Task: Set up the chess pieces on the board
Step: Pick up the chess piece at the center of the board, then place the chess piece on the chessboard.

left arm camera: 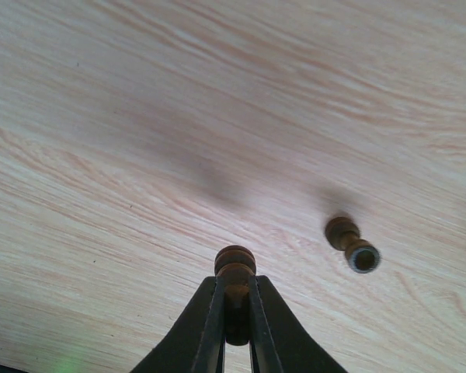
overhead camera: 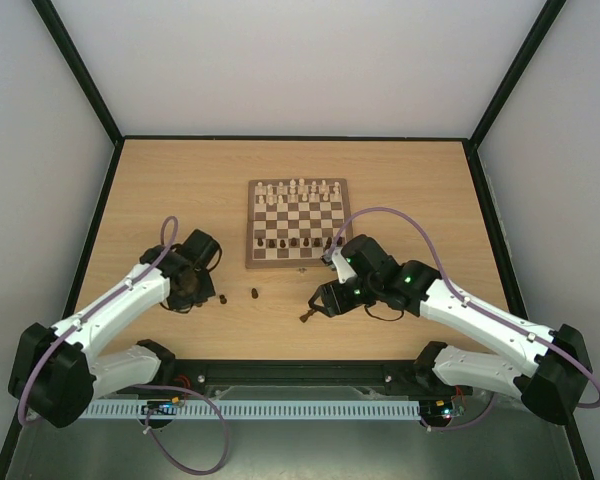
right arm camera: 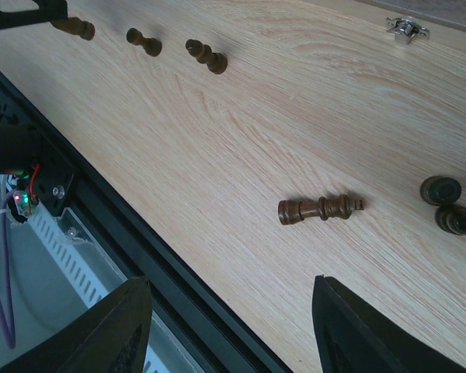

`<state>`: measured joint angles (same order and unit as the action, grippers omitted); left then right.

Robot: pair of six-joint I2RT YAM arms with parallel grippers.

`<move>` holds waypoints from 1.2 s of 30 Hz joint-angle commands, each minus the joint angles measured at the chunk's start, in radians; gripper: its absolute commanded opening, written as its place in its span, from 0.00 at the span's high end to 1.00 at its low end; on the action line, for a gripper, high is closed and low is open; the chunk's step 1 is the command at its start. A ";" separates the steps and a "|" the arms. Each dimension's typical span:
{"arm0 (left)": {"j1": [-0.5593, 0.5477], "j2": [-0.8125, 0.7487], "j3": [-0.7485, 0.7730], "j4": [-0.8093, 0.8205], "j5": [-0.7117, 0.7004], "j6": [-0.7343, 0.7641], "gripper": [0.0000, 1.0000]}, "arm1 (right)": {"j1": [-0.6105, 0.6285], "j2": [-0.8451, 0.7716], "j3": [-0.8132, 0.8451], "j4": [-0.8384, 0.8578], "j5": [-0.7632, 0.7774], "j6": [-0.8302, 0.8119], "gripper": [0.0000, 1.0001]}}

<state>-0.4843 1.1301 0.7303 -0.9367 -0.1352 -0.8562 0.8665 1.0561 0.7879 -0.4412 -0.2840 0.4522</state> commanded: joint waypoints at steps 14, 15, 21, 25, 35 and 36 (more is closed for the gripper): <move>-0.156 0.425 0.498 0.032 0.023 0.199 0.93 | 0.007 -0.027 0.057 -0.105 0.205 0.053 0.41; -0.168 0.464 0.531 0.035 0.026 0.216 0.94 | 0.008 -0.034 0.069 -0.122 0.233 0.060 0.40; -0.199 0.634 0.690 0.040 0.015 0.295 0.95 | 0.006 -0.051 0.132 -0.211 0.345 0.087 0.37; -0.198 0.701 0.748 0.053 0.020 0.345 0.95 | 0.006 -0.056 0.146 -0.243 0.384 0.089 0.37; -0.197 0.780 0.781 0.091 0.042 0.398 0.96 | 0.005 -0.061 0.136 -0.259 0.420 0.089 0.36; -0.198 0.780 0.774 0.094 0.042 0.399 0.96 | 0.005 -0.059 0.137 -0.258 0.421 0.089 0.36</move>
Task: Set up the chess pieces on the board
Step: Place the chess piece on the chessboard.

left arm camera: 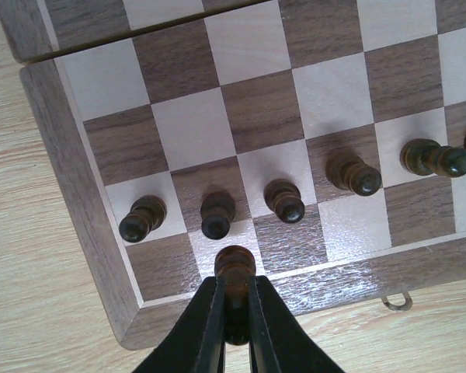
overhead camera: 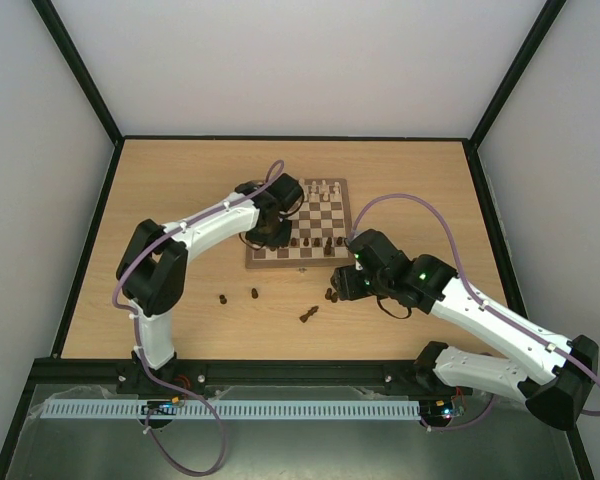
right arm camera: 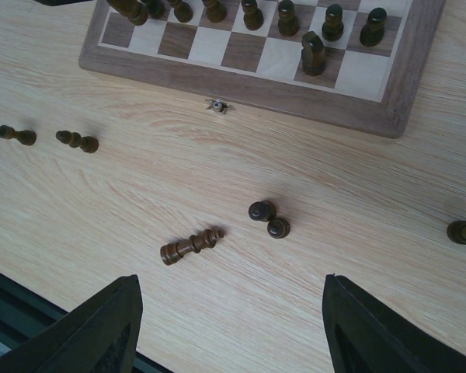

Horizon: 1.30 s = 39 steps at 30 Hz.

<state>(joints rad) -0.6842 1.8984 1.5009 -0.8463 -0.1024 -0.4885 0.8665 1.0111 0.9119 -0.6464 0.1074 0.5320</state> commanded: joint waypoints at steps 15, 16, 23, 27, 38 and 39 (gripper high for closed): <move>0.003 -0.001 -0.085 0.044 0.017 0.023 0.96 | 0.005 -0.002 0.004 -0.047 0.020 0.000 0.35; 0.003 0.001 -0.086 0.045 0.019 0.021 0.96 | 0.005 -0.002 0.004 -0.046 0.020 0.000 0.35; 0.003 0.006 -0.081 0.047 0.018 0.019 0.83 | 0.005 0.000 0.004 -0.047 0.017 -0.001 0.35; 0.003 -0.003 -0.083 0.042 0.018 0.017 0.75 | 0.004 0.001 0.003 -0.046 0.017 -0.002 0.34; -0.009 -0.104 -0.035 -0.014 0.012 0.001 0.69 | 0.004 0.010 0.000 -0.043 0.019 0.001 0.32; -0.010 -0.122 -0.033 -0.019 0.013 -0.003 0.68 | 0.004 0.012 -0.001 -0.042 0.021 0.003 0.32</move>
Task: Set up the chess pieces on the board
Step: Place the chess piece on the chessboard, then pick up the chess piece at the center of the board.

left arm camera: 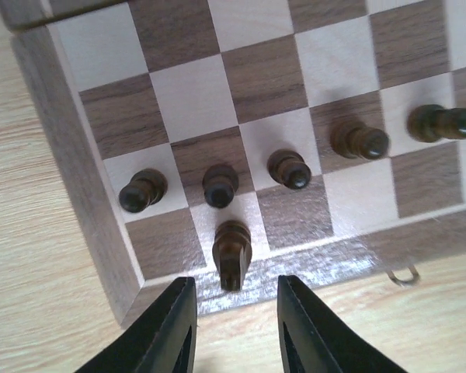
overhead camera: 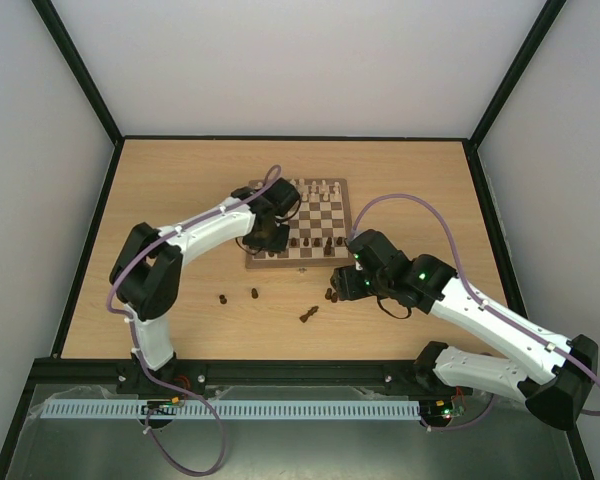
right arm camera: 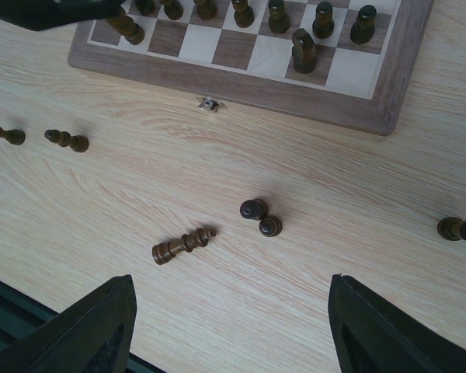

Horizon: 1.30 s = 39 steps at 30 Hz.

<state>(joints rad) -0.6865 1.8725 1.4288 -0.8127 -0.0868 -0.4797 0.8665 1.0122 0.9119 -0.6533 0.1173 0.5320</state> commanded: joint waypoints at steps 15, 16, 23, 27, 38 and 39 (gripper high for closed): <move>-0.059 -0.659 -0.262 0.077 0.022 -0.047 0.04 | 0.005 0.126 -0.020 0.019 0.010 0.062 0.09; -0.059 -0.687 -0.277 0.076 0.020 -0.055 0.01 | 0.004 0.135 -0.022 0.025 0.012 0.068 0.10; -0.058 -0.876 -0.394 0.090 0.058 -0.082 0.01 | 0.005 0.190 -0.046 0.064 0.026 0.123 0.26; -0.059 -0.944 -0.443 0.090 0.073 -0.086 0.01 | 0.004 0.223 -0.067 0.081 0.035 0.160 0.47; -0.059 -0.983 -0.516 0.127 0.112 -0.080 0.01 | -0.120 0.227 -0.163 0.114 0.061 0.195 0.52; -0.059 -0.984 -0.523 0.135 0.115 -0.079 0.00 | -0.124 0.218 -0.161 0.113 0.063 0.193 0.51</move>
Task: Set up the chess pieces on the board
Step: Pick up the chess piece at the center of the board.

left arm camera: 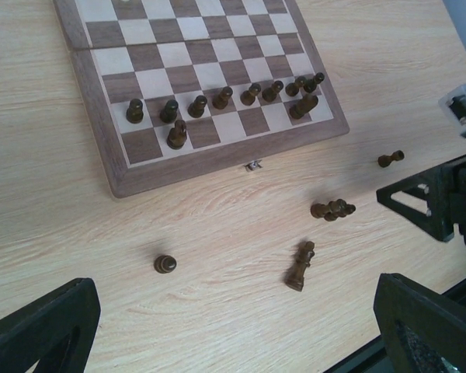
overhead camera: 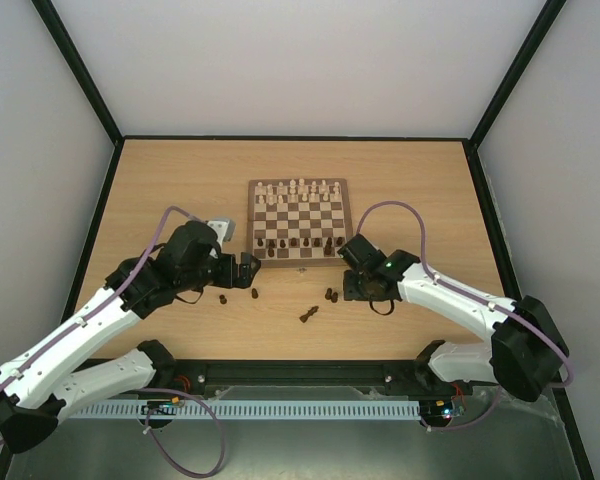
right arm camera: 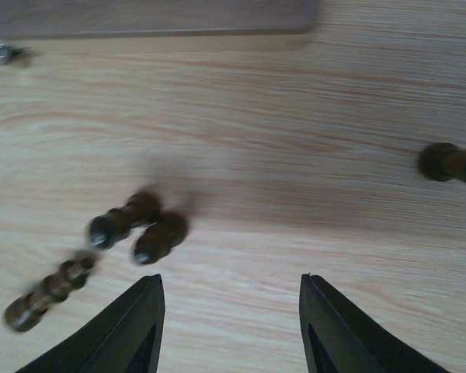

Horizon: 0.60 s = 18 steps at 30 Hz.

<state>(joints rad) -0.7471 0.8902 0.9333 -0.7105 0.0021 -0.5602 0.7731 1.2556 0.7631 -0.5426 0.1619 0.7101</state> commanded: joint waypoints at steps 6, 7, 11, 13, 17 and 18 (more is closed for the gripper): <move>0.002 -0.013 -0.052 0.069 0.032 -0.004 0.00 | -0.035 -0.096 0.007 0.000 0.016 -0.012 0.30; 0.002 -0.015 -0.058 0.076 0.035 -0.004 0.01 | -0.034 -0.111 0.009 -0.002 0.017 -0.017 0.23; 0.002 -0.021 -0.075 0.100 0.036 -0.009 0.01 | -0.035 -0.153 0.027 -0.014 0.009 -0.037 0.00; 0.002 -0.023 -0.079 0.108 0.035 -0.014 0.01 | -0.035 -0.165 0.043 -0.027 -0.006 -0.044 0.01; 0.002 -0.046 -0.104 0.123 0.035 -0.023 0.01 | -0.035 -0.199 0.061 -0.051 -0.025 -0.046 0.01; 0.002 -0.050 -0.109 0.126 0.033 -0.024 0.00 | -0.035 -0.213 0.059 -0.050 -0.032 -0.045 0.01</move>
<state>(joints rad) -0.7471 0.8703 0.8490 -0.6147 0.0269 -0.5705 0.7406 1.0893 0.7929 -0.5354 0.1532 0.6758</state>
